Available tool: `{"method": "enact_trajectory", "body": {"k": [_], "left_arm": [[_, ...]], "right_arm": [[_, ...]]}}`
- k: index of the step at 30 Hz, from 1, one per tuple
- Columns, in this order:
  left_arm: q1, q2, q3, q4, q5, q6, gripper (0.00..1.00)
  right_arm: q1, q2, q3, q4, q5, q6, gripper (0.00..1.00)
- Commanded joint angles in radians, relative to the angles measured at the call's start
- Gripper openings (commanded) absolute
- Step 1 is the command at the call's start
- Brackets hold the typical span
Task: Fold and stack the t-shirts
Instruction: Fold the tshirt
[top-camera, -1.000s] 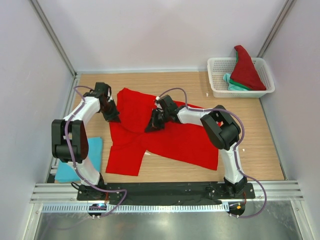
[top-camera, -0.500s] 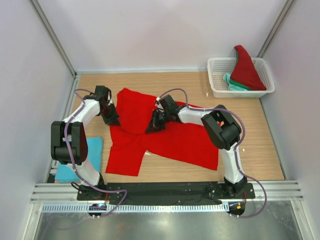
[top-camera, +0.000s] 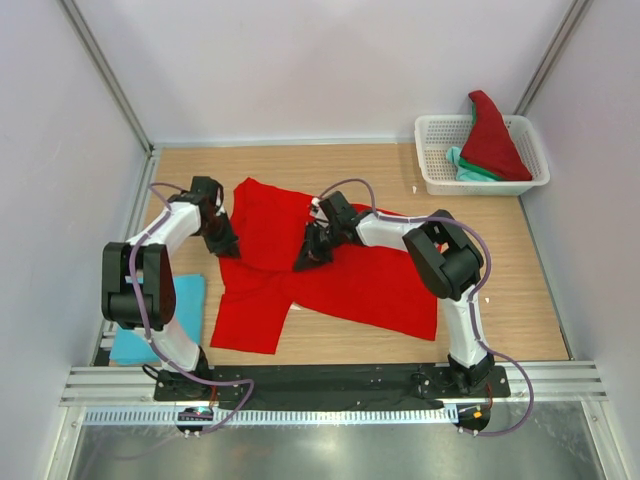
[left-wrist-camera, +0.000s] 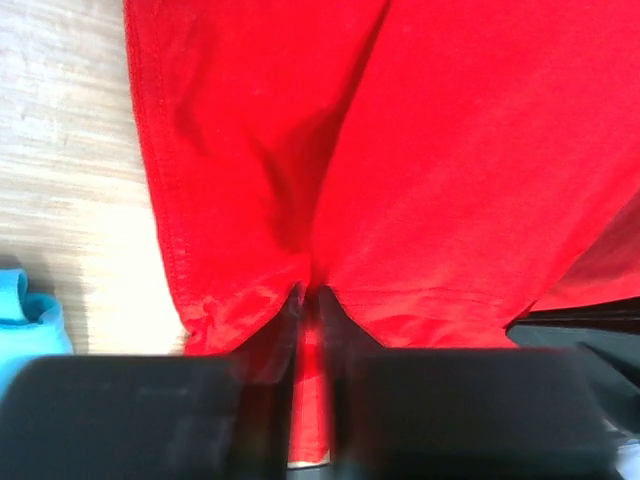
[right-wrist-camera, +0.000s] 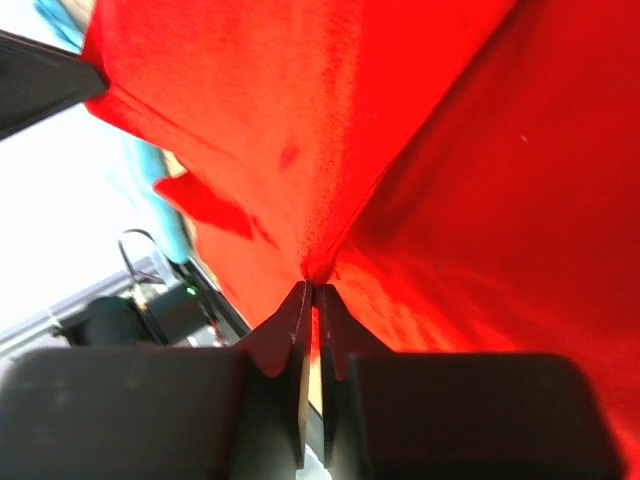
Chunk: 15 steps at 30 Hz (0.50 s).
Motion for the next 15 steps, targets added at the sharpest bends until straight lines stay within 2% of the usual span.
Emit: {"method": "enact_trajectory", "body": {"k": [1, 2, 4, 5, 6, 7, 8, 9, 12, 15], "left_arm": [[-0.001, -0.057, -0.018, -0.027, -0.033, -0.002, 0.21], [-0.001, -0.069, -0.016, -0.032, -0.043, -0.001, 0.28], [-0.003, -0.126, 0.005, -0.035, -0.074, 0.007, 0.44], [-0.001, -0.141, 0.02, -0.033, -0.098, 0.019, 0.48], [-0.001, -0.149, 0.037, -0.029, -0.102, 0.028, 0.52], [-0.001, -0.146, 0.08, -0.02, -0.102, 0.036, 0.55], [-0.003, -0.139, 0.103, 0.006, -0.097, 0.045, 0.55], [-0.004, -0.123, 0.147, 0.026, -0.079, 0.055, 0.55], [-0.009, 0.005, 0.224, 0.103, 0.027, 0.059, 0.56], [-0.04, 0.17, 0.406, 0.103, 0.018, 0.055, 0.47]], "right_arm": [[-0.007, -0.065, 0.037, -0.117, 0.023, -0.101, 0.16], [-0.013, -0.077, 0.045, -0.151, 0.05, -0.128, 0.25], [-0.047, -0.129, 0.066, -0.275, 0.121, -0.225, 0.33], [-0.064, -0.151, 0.071, -0.319, 0.164, -0.254, 0.43], [-0.082, -0.178, 0.071, -0.397, 0.276, -0.283, 0.48], [-0.101, -0.224, 0.063, -0.424, 0.319, -0.325, 0.52], [-0.143, -0.253, 0.051, -0.445, 0.364, -0.342, 0.58], [-0.167, -0.279, 0.036, -0.465, 0.436, -0.35, 0.61], [-0.26, -0.376, -0.055, -0.467, 0.501, -0.347, 0.67], [-0.34, -0.43, -0.119, -0.473, 0.626, -0.333, 0.73]]}}
